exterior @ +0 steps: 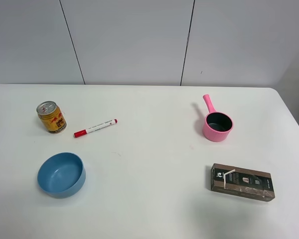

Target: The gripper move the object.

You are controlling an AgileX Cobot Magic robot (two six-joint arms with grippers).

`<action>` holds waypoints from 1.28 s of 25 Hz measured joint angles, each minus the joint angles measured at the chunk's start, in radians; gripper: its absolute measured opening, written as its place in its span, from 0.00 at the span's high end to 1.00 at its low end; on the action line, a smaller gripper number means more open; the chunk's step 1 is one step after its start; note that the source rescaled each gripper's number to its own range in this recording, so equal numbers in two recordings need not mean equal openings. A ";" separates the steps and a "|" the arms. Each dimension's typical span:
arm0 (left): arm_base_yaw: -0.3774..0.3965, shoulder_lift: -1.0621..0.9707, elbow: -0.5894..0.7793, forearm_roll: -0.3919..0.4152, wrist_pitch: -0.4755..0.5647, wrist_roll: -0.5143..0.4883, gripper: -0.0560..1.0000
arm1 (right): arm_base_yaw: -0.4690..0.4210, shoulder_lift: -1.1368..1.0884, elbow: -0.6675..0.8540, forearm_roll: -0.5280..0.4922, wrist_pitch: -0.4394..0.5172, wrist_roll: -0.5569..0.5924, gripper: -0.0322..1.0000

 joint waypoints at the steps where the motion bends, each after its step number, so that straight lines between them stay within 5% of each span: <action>1: 0.002 -0.028 0.000 -0.003 0.015 0.000 0.01 | 0.000 0.000 0.000 0.000 0.000 0.000 0.00; 8: 0.005 -0.319 0.040 0.009 0.107 -0.046 0.01 | 0.000 0.000 0.000 0.000 0.000 0.000 0.00; 20: 0.005 -0.973 0.444 -0.045 0.098 -0.067 0.01 | 0.000 0.000 0.000 0.000 0.000 0.000 0.00; 32: 0.008 -1.064 0.695 -0.098 0.089 -0.073 0.01 | 0.000 0.000 0.000 0.000 0.000 0.000 0.00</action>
